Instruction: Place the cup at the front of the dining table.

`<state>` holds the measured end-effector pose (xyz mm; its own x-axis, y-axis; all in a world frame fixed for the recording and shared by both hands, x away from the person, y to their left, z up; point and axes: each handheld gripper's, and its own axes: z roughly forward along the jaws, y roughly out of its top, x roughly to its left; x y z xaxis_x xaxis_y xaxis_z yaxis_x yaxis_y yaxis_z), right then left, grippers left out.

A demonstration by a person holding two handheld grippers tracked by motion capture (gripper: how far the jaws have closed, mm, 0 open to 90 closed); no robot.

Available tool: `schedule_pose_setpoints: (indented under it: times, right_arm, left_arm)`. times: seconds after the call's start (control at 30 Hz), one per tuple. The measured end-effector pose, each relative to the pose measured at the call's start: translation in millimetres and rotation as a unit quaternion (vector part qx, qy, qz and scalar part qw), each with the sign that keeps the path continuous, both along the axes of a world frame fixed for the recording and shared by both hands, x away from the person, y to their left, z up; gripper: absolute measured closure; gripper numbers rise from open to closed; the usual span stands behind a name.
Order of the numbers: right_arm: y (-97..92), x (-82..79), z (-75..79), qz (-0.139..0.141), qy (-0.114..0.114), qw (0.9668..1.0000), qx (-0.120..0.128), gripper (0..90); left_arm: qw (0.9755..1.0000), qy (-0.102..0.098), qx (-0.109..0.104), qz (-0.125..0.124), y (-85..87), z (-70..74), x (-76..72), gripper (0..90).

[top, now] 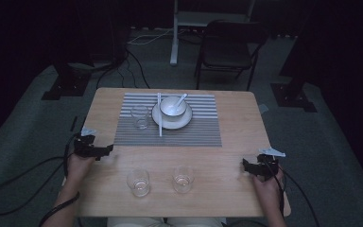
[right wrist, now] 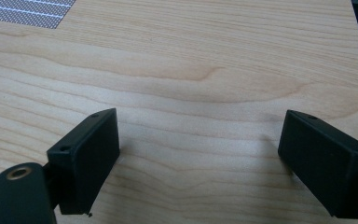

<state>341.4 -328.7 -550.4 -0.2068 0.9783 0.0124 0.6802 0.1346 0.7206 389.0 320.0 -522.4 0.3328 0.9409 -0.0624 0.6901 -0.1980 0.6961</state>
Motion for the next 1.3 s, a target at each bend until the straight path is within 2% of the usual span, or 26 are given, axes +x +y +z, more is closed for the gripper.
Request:
schedule_pose_setpoints:
  times: [0.07, 0.27, 0.53, 0.63, 0.67, 0.8, 0.97, 1.07, 1.17, 1.3]
  right_arm:
    - [0.0, 0.0, 0.0, 0.000, 0.000, 1.0000, 0.000, 11.9]
    - [0.0, 0.0, 0.0, 0.000, 0.000, 1.0000, 0.000, 11.9]
    - [0.0, 0.0, 0.0, 0.000, 0.000, 1.0000, 0.000, 11.9]
    - [0.0, 0.0, 0.0, 0.000, 0.000, 1.0000, 0.000, 11.8]
    - [0.0, 0.0, 0.0, 0.000, 0.000, 1.0000, 0.000, 11.9]
    - [0.2, -0.1, 0.1, -0.001, 0.000, 1.0000, 0.001, 11.9]
    - [0.2, -0.1, 0.1, -0.001, 0.001, 1.0000, 0.001, 11.9]
    - [0.2, -0.1, 0.1, -0.001, 0.001, 1.0000, 0.001, 11.9]
    - [0.2, -0.1, 0.1, -0.001, 0.001, 1.0000, 0.001, 11.9]
    - [0.2, -0.1, 0.1, -0.001, 0.001, 1.0000, 0.001, 11.9]
  left_arm:
    - [0.9999, -0.001, 0.009, 0.005, 3.2, -0.9, -2.2, 0.0]
    - [0.9999, -0.003, 0.006, 0.010, 16.0, -6.2, -14.4, 0.0]
    - [1.0000, 0.000, 0.006, 0.005, 25.5, -15.5, -36.5, 0.0]
    - [1.0000, -0.007, 0.001, 0.002, 27.3, -15.4, -42.3, 0.0]
    - [0.9998, -0.017, 0.000, 0.009, 29.3, -14.9, -47.7, 0.0]
    - [0.9997, -0.017, -0.013, 0.016, 33.9, -15.9, -56.6, 0.0]
    - [0.9996, -0.022, -0.015, 0.012, 35.8, -16.7, -70.4, 0.0]
    - [0.9991, -0.034, -0.006, 0.024, 36.6, -16.0, -79.9, 0.0]
    - [0.9991, -0.037, -0.001, 0.020, 36.8, -13.6, -88.2, 0.0]
    - [0.9990, -0.039, -0.019, 0.010, 37.7, -11.3, -99.6, 0.0]
